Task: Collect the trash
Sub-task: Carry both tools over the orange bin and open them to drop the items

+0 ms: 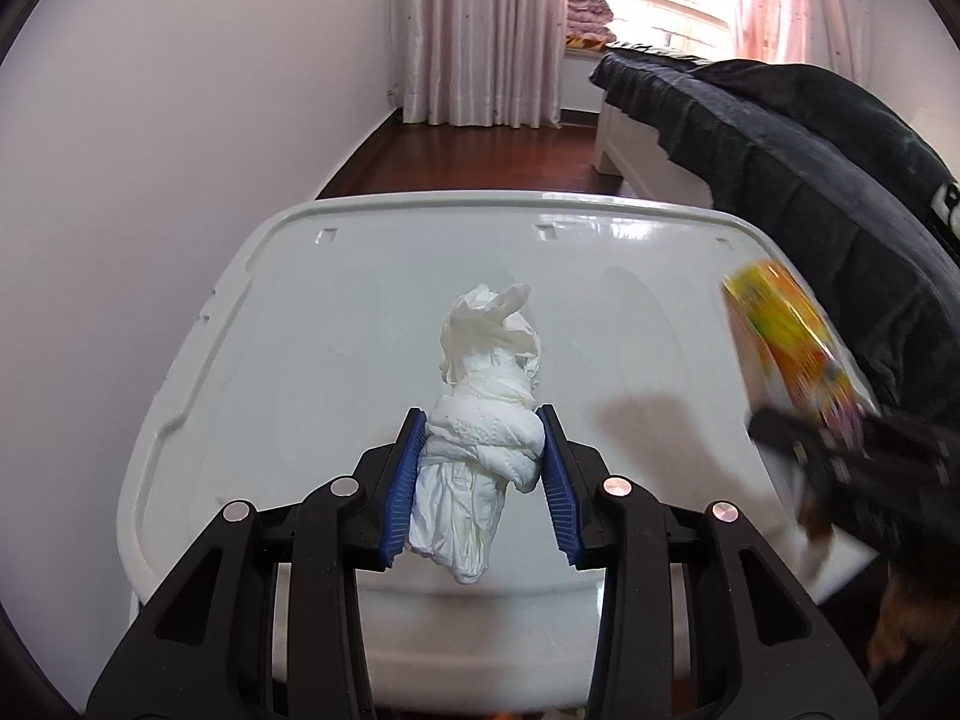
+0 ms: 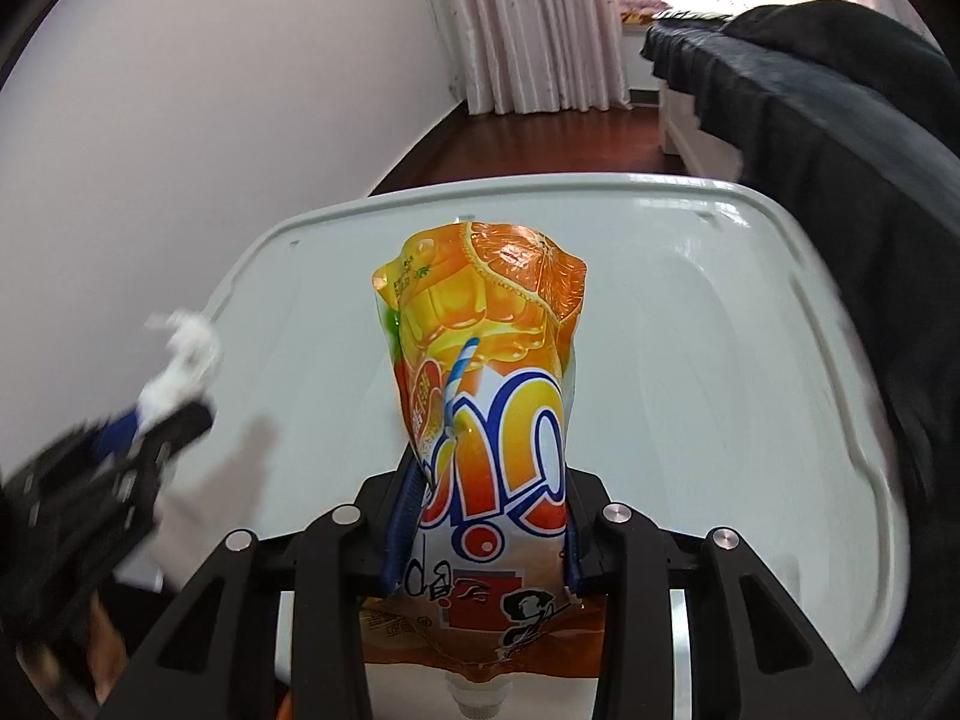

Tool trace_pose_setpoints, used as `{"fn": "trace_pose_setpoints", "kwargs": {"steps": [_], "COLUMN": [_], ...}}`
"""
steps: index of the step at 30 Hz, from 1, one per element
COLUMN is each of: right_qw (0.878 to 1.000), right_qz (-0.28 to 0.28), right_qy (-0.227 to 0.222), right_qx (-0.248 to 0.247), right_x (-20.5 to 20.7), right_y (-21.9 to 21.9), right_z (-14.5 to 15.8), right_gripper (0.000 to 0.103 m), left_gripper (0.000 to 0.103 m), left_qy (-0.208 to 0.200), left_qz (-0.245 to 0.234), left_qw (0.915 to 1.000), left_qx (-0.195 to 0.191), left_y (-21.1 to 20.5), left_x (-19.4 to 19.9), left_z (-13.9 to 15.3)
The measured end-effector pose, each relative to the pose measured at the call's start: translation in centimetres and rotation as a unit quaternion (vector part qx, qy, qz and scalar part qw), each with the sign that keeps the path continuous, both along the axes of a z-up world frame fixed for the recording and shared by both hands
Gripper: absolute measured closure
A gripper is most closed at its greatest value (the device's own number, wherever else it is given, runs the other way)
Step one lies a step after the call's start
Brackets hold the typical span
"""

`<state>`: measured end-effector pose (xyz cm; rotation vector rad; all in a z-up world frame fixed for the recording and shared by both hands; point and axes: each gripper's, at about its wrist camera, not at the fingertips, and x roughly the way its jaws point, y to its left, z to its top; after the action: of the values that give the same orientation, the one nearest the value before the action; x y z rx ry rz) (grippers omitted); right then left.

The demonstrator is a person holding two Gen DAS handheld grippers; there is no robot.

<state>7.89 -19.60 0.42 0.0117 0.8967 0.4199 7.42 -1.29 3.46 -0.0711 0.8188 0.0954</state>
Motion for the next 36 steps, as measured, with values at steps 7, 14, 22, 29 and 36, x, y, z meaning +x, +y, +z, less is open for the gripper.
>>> {"fn": "trace_pose_setpoints", "kwargs": {"steps": [7,14,22,29,36], "right_qw": [1.0,0.999,0.999,0.998,0.995], "right_qz": [-0.018,-0.01,0.03,0.038,0.027], "right_qy": [0.011,0.022,0.022,0.051,0.095], "right_qx": [0.014,0.037,-0.001,-0.005,-0.016], "right_x": [-8.7,-14.1,-18.0,-18.7,-17.2], "right_y": [-3.0,-3.2,-2.3,-1.7,-1.6], "right_z": [-2.4,-3.0,-2.1,-1.8,-3.2], "right_gripper": [0.065,0.065,0.065,0.064,0.065], "left_gripper": [0.066,0.066,0.066,0.066,0.066], "left_qy": [0.026,0.054,0.09,0.137,0.189], "left_qz": [-0.009,-0.042,-0.071,-0.067,-0.061], "left_qw": [0.9994,0.9973,0.993,0.9874,0.9782], "left_qx": [-0.02,-0.025,-0.029,-0.044,-0.061], "left_y": [-1.6,-3.4,-4.3,-4.4,-4.1], "left_x": [-5.5,-10.5,-13.7,-14.4,-13.3], "left_z": [-1.8,-3.1,-4.0,-6.2,-9.6]}}
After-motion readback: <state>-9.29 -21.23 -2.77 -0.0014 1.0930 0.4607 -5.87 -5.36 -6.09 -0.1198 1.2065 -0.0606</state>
